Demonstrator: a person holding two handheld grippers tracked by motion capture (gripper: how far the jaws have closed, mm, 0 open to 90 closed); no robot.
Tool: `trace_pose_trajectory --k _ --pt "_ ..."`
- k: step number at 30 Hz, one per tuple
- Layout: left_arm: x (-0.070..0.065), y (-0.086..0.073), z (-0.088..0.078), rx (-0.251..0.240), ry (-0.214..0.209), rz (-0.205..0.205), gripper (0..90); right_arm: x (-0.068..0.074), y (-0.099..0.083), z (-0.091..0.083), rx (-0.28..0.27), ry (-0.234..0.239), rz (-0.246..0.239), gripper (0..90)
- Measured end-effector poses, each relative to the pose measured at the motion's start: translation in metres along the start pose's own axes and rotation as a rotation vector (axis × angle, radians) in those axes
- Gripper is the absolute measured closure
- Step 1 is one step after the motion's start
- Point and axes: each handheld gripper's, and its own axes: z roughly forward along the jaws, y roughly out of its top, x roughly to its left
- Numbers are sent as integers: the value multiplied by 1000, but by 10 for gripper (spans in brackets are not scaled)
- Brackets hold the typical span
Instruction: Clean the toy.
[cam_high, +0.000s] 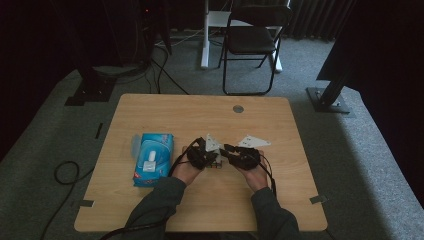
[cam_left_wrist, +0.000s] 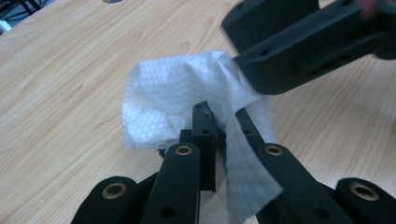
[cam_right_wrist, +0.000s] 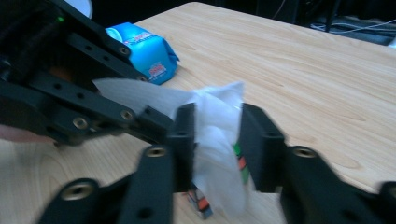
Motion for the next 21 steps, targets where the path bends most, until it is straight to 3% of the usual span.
trace_pose_trajectory --k 4,9,16,21 --pt "4 -2 -2 8 18 -12 845 -5 -3 -3 13 11 6 467" --pt "7 -4 0 25 42 -13 844 -10 -13 1 55 28 20 347" --pt "6 -4 3 34 40 -5 843 -11 -23 18 124 74 12 220" --pt "7 -4 4 32 33 -6 843 -8 -29 32 154 49 -38 192"
